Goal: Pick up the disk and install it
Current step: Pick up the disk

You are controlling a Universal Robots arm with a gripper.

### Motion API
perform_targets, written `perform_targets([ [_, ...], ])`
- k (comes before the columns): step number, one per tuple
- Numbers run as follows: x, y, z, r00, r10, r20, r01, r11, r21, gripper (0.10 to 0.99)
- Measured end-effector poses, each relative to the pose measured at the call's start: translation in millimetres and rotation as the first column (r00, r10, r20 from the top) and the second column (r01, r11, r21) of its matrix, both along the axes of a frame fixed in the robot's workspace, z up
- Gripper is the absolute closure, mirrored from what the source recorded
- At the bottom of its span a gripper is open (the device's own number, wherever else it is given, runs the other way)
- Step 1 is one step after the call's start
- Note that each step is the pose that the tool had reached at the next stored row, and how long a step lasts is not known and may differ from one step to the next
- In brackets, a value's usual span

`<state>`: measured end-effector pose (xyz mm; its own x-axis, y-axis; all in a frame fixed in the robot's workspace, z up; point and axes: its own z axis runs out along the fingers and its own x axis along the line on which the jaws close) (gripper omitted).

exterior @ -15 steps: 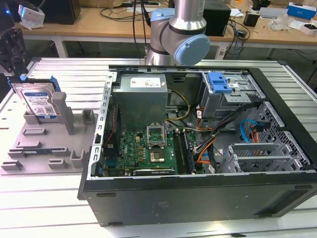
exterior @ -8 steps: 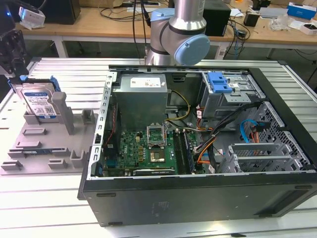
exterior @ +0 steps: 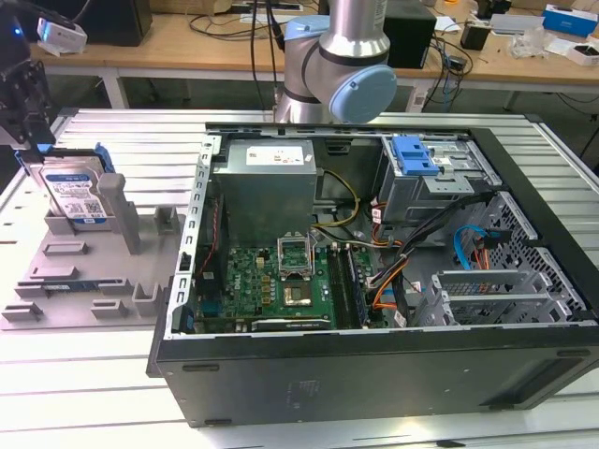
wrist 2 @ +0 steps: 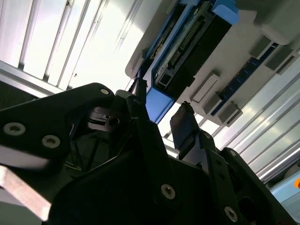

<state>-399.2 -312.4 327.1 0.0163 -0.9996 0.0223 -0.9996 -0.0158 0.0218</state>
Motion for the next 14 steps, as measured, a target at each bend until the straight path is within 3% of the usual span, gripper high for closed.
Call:
perform_targets([
  [14,0.0,-0.2,-7.1,1.0000,0.008,0.0000,-0.008,1.0000,0.000,0.604],
])
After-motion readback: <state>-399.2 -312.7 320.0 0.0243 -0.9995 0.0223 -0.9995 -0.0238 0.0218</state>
